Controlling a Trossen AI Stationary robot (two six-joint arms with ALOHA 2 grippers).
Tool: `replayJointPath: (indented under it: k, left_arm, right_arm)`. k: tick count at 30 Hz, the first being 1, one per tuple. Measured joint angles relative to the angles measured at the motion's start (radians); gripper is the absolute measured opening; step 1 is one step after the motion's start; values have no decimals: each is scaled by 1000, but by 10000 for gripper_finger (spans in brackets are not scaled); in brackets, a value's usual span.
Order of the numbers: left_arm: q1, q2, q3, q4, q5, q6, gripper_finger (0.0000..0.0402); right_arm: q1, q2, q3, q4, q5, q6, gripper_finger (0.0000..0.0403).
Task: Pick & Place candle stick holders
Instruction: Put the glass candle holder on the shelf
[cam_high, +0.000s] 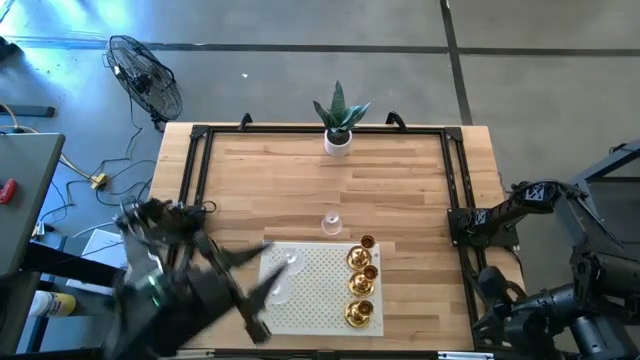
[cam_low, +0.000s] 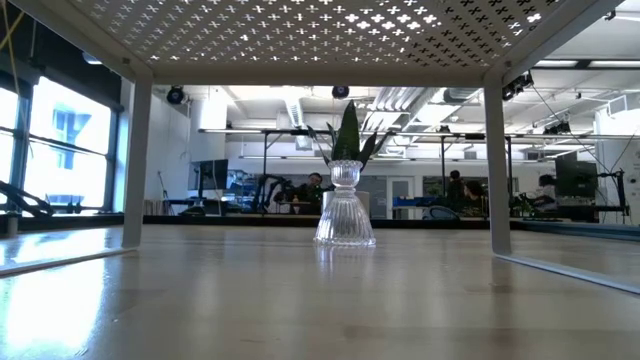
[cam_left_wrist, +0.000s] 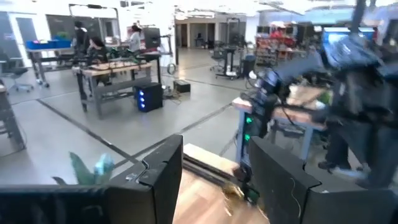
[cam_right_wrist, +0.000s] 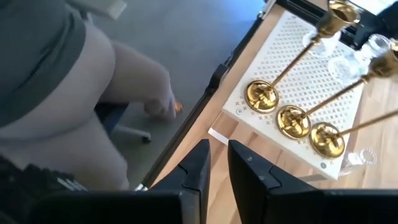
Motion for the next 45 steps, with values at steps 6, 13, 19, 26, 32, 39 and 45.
replayJointPath:
  k: [6,13,19,26,32,39,45]
  left_arm:
    - [86,-105,0,-1,0,73,179]
    - [182,-199,0,-1,1,136,179]
    - [259,-242,0,-2,1,233,179]
    - [329,-282,0,0,4,317,179]
    - [371,-290,0,-1,4,398,179]
    - [438,-289,-1,-51,4,510,179]
    - [509,-287,-1,-264,34,481,179]
  right_arm:
    - [0,0,0,0,57,118,48]
    - [0,0,0,0,104,250,52]
    - [0,8,0,0,145,352,48]
    - [-2,57,0,1,155,446,48]
    - [-3,89,-1,11,167,492,52]
    - [-2,98,-1,31,173,483,48]
    - [-2,98,-1,31,186,468,48]
